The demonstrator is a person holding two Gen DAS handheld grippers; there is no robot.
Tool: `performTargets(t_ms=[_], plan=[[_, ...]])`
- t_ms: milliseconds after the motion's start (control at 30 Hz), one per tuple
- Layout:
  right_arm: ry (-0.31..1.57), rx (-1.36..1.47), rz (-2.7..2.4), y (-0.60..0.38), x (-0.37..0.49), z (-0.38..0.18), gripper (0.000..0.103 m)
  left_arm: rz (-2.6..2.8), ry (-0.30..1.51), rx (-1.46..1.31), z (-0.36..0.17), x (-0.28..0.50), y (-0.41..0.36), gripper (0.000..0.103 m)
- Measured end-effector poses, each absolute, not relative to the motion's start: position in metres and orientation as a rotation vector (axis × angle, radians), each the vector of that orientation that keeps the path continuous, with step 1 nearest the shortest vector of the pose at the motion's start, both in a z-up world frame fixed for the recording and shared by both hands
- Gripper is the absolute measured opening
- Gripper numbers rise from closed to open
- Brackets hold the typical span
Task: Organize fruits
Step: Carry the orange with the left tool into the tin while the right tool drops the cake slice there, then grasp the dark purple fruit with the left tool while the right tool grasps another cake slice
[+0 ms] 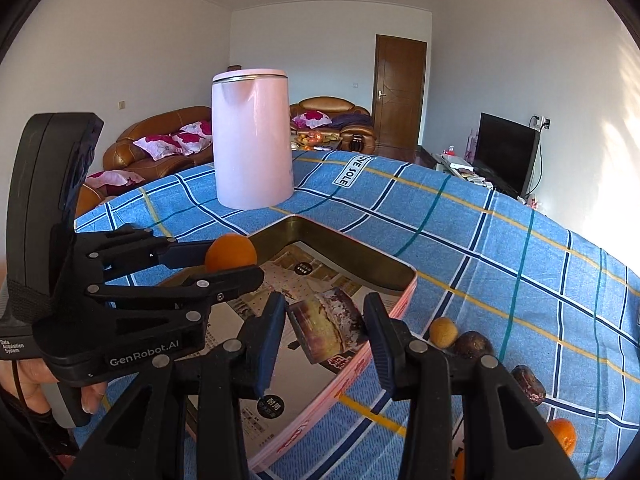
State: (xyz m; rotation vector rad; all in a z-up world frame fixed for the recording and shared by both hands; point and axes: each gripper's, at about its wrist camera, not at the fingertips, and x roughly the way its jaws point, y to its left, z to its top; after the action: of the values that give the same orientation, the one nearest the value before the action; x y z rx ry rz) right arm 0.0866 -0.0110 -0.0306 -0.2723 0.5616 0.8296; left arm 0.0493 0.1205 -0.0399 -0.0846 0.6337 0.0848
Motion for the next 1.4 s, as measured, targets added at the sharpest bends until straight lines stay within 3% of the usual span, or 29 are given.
performTargets(t_ms=[567, 633, 733, 800, 867, 1167, 1400], plan=[[0.626, -0.295, 0.851, 0.002, 0.091, -0.048, 0.043, 0.100, 0.667, -0.067, -0.046, 0.051, 0.119, 0.040], [0.629, -0.295, 0.853, 0.003, 0.090, -0.048, 0.044, 0.109, 0.663, -0.080, -0.045, 0.047, 0.121, 0.043], [0.617, -0.271, 0.841, -0.005, 0.087, -0.043, 0.054, 0.112, 0.627, -0.106, -0.037, 0.035, 0.121, 0.063], [0.608, -0.248, 0.826, -0.019, 0.082, -0.038, 0.061, 0.106, 0.583, -0.105, -0.027, 0.024, 0.114, 0.082], [0.592, -0.237, 0.797, -0.040, 0.075, -0.032, 0.064, 0.092, 0.543, -0.097, -0.018, 0.016, 0.099, 0.092], [0.525, -0.146, 0.474, -0.183, 0.046, -0.021, 0.076, -0.133, 0.568, -0.043, -0.018, 0.033, -0.011, 0.093], [0.524, -0.015, 0.261, -0.259, 0.054, -0.029, 0.078, -0.227, 0.653, 0.033, -0.037, 0.053, -0.081, 0.093]])
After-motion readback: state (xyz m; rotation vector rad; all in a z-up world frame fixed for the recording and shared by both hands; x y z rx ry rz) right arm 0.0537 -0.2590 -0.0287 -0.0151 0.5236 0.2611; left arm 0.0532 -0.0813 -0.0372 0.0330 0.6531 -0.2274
